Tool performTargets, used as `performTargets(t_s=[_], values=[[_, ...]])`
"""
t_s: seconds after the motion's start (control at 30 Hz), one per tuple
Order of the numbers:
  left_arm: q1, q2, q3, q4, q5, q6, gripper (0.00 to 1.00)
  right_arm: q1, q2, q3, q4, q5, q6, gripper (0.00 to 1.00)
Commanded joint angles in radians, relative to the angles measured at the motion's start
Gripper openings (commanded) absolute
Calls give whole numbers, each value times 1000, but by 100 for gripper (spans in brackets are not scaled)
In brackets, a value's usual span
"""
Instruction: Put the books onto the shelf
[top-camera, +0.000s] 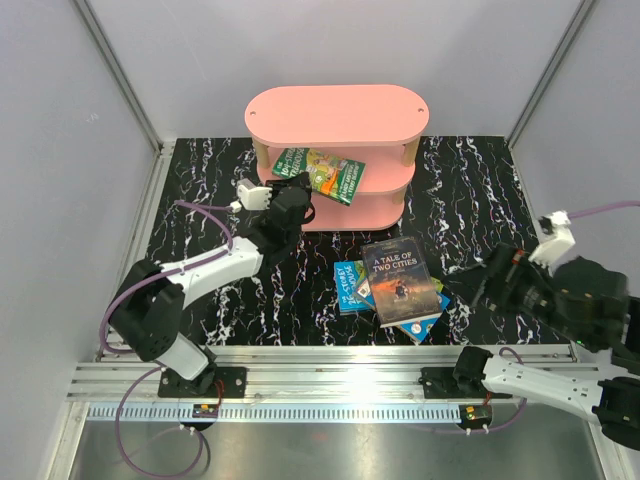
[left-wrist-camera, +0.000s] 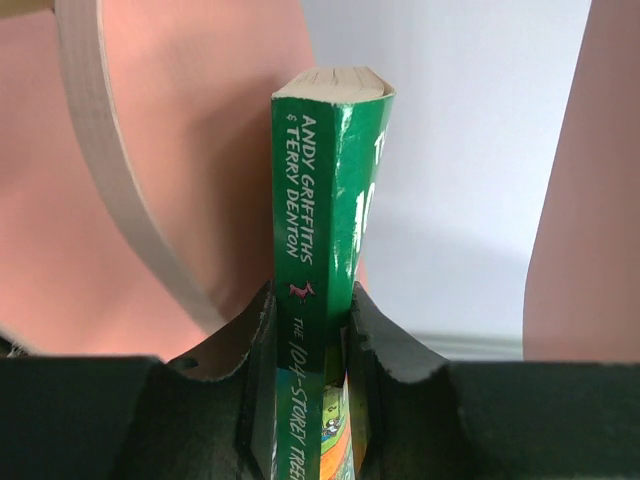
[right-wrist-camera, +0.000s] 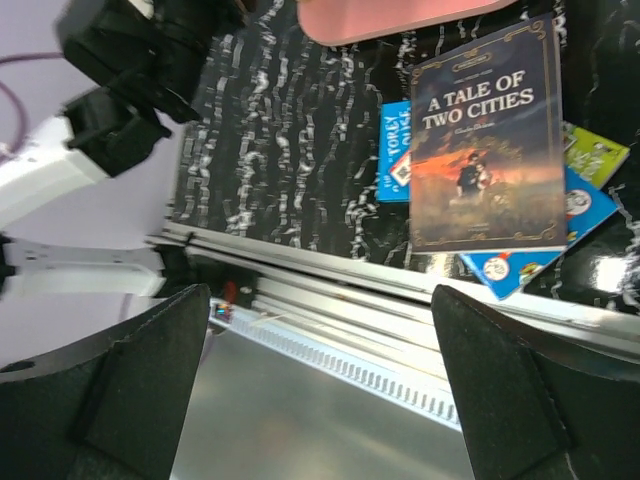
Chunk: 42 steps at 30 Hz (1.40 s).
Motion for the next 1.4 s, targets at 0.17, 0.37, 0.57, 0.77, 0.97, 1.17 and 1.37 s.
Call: performTargets(t_s=[0.17, 0.37, 0.57, 0.77, 0.97, 1.17, 1.37], values=[[60, 75, 150, -26, -118, -131, 49, 10, 188, -1, -139, 54, -198, 100], [89, 124, 210, -102, -72, -172, 76, 10, 225, -13, -68, 51, -276, 100], [60, 202, 402, -341, -55, -183, 92, 11, 239, -33, -38, 43, -312, 100], [-3, 290, 613, -609, -44, -306, 97, 10, 215, -49, -48, 46, -304, 100], [-35, 316, 638, -639, -17, -332, 97, 11, 161, -61, -88, 60, -255, 100], [-49, 276, 602, -650, -21, -311, 97, 10, 110, -75, -122, 66, -214, 100], [-50, 186, 497, -617, -9, -291, 97, 10, 93, -92, -113, 43, -209, 100]])
